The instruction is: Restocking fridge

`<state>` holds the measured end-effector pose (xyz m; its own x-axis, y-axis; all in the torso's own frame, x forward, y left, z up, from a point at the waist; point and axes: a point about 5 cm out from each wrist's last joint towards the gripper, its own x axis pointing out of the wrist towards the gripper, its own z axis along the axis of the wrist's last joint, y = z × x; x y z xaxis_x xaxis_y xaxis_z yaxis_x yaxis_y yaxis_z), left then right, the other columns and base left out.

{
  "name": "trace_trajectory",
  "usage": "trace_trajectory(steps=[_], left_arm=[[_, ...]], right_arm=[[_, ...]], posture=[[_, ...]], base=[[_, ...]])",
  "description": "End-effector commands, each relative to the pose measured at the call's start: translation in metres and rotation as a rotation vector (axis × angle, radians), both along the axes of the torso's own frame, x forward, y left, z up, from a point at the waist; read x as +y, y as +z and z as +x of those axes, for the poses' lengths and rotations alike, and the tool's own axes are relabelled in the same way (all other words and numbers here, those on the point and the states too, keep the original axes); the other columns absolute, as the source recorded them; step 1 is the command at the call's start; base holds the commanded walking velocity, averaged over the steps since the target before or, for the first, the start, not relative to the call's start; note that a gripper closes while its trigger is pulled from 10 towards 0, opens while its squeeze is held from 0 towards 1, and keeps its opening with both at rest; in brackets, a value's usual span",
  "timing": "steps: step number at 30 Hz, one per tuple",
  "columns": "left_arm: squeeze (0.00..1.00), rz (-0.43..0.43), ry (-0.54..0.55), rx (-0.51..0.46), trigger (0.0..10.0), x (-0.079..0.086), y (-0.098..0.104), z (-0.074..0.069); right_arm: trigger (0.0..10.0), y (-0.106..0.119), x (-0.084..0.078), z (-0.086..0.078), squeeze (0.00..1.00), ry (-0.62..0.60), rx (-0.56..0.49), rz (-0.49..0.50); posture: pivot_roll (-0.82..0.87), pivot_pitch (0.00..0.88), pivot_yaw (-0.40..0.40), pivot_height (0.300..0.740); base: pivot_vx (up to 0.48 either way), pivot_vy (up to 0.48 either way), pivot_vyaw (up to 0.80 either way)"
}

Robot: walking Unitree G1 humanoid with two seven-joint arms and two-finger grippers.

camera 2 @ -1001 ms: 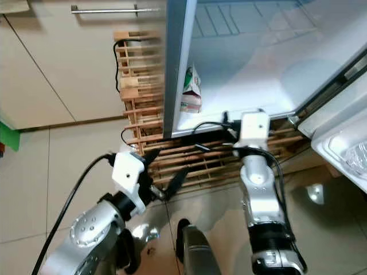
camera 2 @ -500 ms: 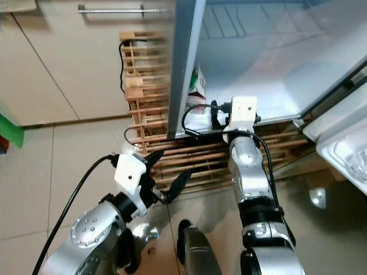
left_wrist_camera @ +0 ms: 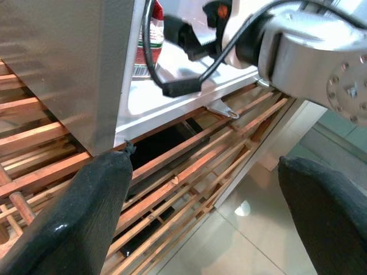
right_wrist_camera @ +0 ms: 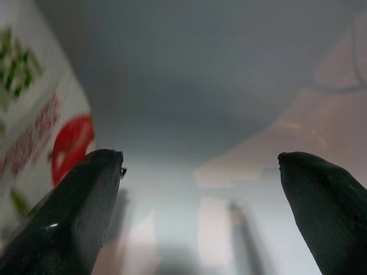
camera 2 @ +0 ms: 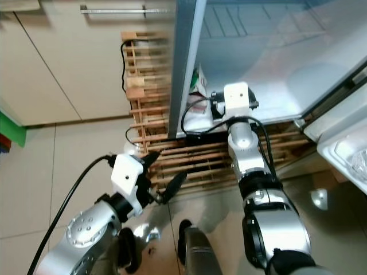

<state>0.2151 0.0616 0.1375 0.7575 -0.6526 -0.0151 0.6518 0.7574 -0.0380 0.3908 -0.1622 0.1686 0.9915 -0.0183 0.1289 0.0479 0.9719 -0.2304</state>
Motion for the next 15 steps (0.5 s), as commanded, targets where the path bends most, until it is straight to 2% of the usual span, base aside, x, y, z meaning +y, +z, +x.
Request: trace_trajectory(steps=[1,5,8,9,11,15], left_arm=[[0.00,-0.007,-0.021,0.001,10.0,-0.003,0.002,-0.004],[0.00,-0.010,-0.020,0.001,10.0,-0.003,0.003,-0.005],[0.00,-0.037,-0.040,0.033,10.0,-0.007,0.001,-0.008],[0.00,-0.037,-0.040,0.033,10.0,-0.007,0.001,-0.008],[0.00,-0.034,-0.047,0.028,10.0,-0.009,0.002,-0.010],[0.00,-0.030,-0.042,0.024,10.0,-0.008,0.002,-0.008]], right_arm=[[10.0,0.003,-0.012,0.001,0.00,-0.047,-0.017,0.024],[10.0,0.001,-0.014,-0.005,0.00,-0.053,-0.023,0.095],[10.0,-0.016,-0.003,-0.019,0.00,0.001,0.029,0.246],[10.0,-0.016,-0.003,-0.019,0.00,0.001,0.029,0.246],[10.0,-0.022,0.004,-0.030,0.00,0.016,0.050,0.304],[10.0,-0.019,0.007,-0.038,0.00,0.020,0.043,0.319]], posture=[[-0.05,0.302,-0.070,0.740],[-0.06,0.313,-0.080,0.740],[-0.08,0.323,-0.083,0.740],[-0.08,0.323,-0.083,0.740],[-0.08,0.324,-0.082,0.740],[-0.08,0.327,-0.082,0.740]], base=[[0.000,0.000,0.00],[0.000,0.000,0.00],[0.000,0.000,0.00],[0.000,0.000,0.00],[0.000,0.000,0.00],[0.000,0.000,0.00]])
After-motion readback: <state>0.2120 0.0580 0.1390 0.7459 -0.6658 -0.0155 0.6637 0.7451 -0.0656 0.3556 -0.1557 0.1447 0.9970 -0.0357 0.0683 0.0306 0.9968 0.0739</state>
